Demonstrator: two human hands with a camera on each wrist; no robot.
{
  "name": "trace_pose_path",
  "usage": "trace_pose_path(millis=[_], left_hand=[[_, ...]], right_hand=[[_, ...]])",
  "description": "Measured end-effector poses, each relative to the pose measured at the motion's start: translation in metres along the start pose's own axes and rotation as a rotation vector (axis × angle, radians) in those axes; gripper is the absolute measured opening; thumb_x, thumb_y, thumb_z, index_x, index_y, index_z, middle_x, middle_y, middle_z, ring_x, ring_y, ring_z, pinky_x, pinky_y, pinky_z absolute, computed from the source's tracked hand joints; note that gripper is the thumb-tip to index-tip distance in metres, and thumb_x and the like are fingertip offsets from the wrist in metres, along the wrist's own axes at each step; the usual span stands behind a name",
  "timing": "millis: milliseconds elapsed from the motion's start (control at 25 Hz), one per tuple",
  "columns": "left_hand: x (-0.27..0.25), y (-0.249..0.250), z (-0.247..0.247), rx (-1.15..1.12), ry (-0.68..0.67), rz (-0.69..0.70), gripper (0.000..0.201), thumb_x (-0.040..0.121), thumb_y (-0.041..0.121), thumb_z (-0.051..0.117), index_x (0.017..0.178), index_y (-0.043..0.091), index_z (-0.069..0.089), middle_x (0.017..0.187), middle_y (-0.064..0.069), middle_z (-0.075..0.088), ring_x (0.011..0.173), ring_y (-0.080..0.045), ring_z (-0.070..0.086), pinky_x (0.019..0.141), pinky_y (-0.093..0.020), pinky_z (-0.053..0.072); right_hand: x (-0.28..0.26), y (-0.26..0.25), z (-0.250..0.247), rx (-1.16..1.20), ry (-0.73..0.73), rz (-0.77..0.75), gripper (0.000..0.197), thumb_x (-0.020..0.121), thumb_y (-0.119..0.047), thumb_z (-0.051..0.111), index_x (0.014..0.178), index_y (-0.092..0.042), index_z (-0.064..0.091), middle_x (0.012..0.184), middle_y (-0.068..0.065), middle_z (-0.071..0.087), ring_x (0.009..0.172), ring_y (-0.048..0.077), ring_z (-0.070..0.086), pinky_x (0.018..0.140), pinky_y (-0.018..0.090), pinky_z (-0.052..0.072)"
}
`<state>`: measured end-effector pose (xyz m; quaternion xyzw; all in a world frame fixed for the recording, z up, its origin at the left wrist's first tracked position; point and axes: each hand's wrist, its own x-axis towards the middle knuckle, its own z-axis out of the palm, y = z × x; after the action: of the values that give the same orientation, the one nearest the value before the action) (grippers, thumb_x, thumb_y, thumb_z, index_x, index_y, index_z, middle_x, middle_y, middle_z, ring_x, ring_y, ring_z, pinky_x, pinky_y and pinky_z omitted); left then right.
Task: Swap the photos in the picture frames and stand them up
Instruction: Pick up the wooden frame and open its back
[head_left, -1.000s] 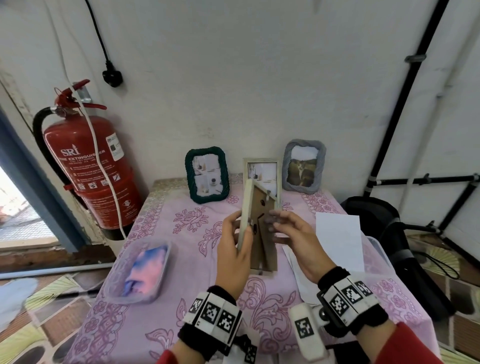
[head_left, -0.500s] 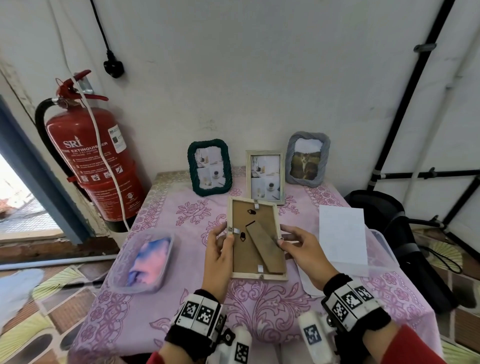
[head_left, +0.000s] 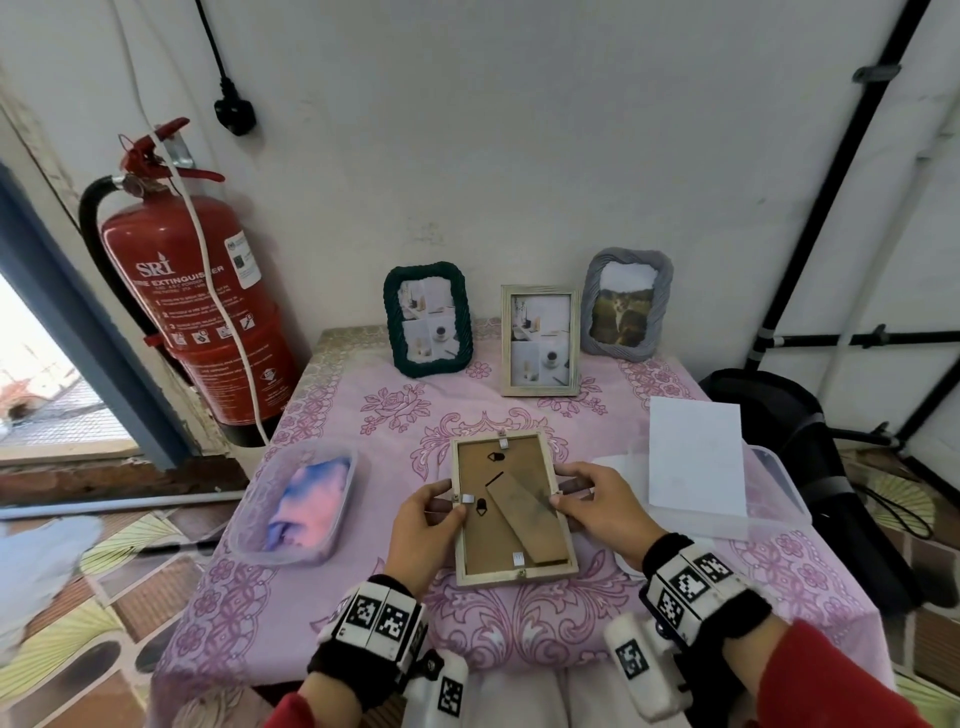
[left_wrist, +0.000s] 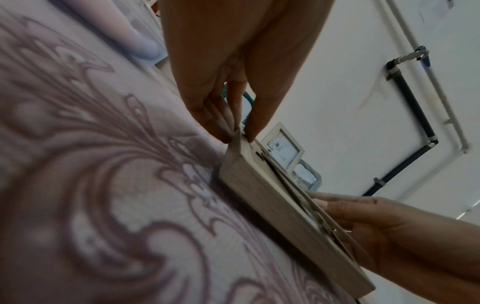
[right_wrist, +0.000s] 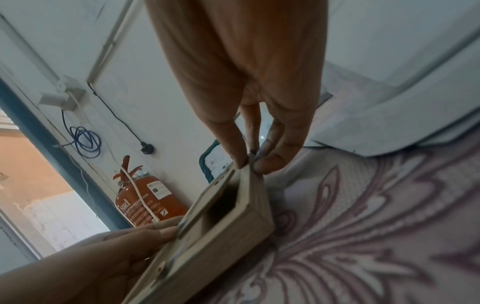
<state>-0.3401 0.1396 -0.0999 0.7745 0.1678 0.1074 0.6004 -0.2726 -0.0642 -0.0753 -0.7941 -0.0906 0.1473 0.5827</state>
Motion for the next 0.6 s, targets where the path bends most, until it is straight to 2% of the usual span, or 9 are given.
trace_pose_path(millis=[80, 160, 280, 360, 480, 520, 600], left_hand=[[0.000, -0.004, -0.003, 0.036, -0.010, -0.015, 0.038, 0.085, 0.006, 0.063, 0.122, 0.007, 0.055, 0.080, -0.002, 0.060, 0.077, -0.017, 0.058, 0.079, -0.030, 0.052], [0.002, -0.006, -0.006, 0.074, -0.025, -0.029, 0.039, 0.084, 0.007, 0.065, 0.122, 0.007, 0.055, 0.080, -0.005, 0.060, 0.074, -0.017, 0.058, 0.071, -0.026, 0.052], [0.006, -0.007, -0.008, 0.121, -0.054, -0.046, 0.039, 0.083, 0.006, 0.067, 0.120, 0.005, 0.055, 0.079, -0.006, 0.059, 0.068, -0.014, 0.056, 0.057, -0.016, 0.051], [0.009, -0.005, -0.009, 0.162, -0.077, -0.056, 0.039, 0.081, 0.007, 0.068, 0.118, 0.003, 0.056, 0.081, -0.008, 0.060, 0.069, -0.016, 0.057, 0.059, -0.017, 0.052], [0.015, 0.000, -0.012, 0.243, -0.123, -0.062, 0.041, 0.078, 0.008, 0.073, 0.114, -0.002, 0.057, 0.084, -0.009, 0.058, 0.075, -0.019, 0.056, 0.063, -0.015, 0.051], [0.017, 0.003, -0.012, 0.270, -0.136, -0.061, 0.043, 0.076, 0.009, 0.075, 0.113, -0.004, 0.057, 0.085, -0.009, 0.058, 0.076, -0.019, 0.055, 0.066, -0.018, 0.052], [0.023, 0.008, -0.012, 0.297, -0.160, -0.072, 0.051, 0.073, 0.010, 0.078, 0.116, -0.004, 0.054, 0.086, -0.009, 0.057, 0.076, -0.020, 0.057, 0.074, -0.031, 0.055]], right_hand=[[0.002, 0.003, 0.002, -0.045, -0.021, 0.017, 0.039, 0.084, -0.001, 0.063, 0.122, -0.003, 0.057, 0.089, 0.007, 0.059, 0.076, 0.017, 0.060, 0.063, 0.025, 0.056], [0.004, 0.004, 0.003, -0.092, -0.028, 0.017, 0.037, 0.083, -0.001, 0.065, 0.119, -0.003, 0.059, 0.080, 0.001, 0.054, 0.067, 0.010, 0.057, 0.052, 0.016, 0.052], [0.008, 0.005, 0.003, -0.138, -0.030, 0.025, 0.036, 0.080, 0.001, 0.068, 0.115, -0.002, 0.062, 0.072, -0.002, 0.053, 0.062, 0.007, 0.056, 0.048, 0.015, 0.052], [0.009, 0.005, 0.003, -0.160, -0.041, 0.046, 0.037, 0.079, 0.002, 0.068, 0.115, -0.001, 0.062, 0.070, -0.003, 0.052, 0.062, 0.005, 0.057, 0.048, 0.017, 0.054], [0.012, 0.003, 0.003, -0.194, -0.070, 0.059, 0.047, 0.078, 0.001, 0.070, 0.122, -0.003, 0.056, 0.080, -0.001, 0.054, 0.069, 0.010, 0.058, 0.048, 0.019, 0.055], [0.013, 0.002, 0.003, -0.219, -0.084, 0.048, 0.049, 0.077, 0.000, 0.071, 0.123, -0.003, 0.055, 0.088, 0.001, 0.057, 0.074, 0.014, 0.060, 0.047, 0.019, 0.055], [0.017, -0.003, 0.004, -0.317, -0.099, 0.000, 0.044, 0.076, -0.002, 0.072, 0.118, -0.003, 0.059, 0.103, 0.007, 0.062, 0.085, 0.017, 0.060, 0.050, 0.020, 0.055]])
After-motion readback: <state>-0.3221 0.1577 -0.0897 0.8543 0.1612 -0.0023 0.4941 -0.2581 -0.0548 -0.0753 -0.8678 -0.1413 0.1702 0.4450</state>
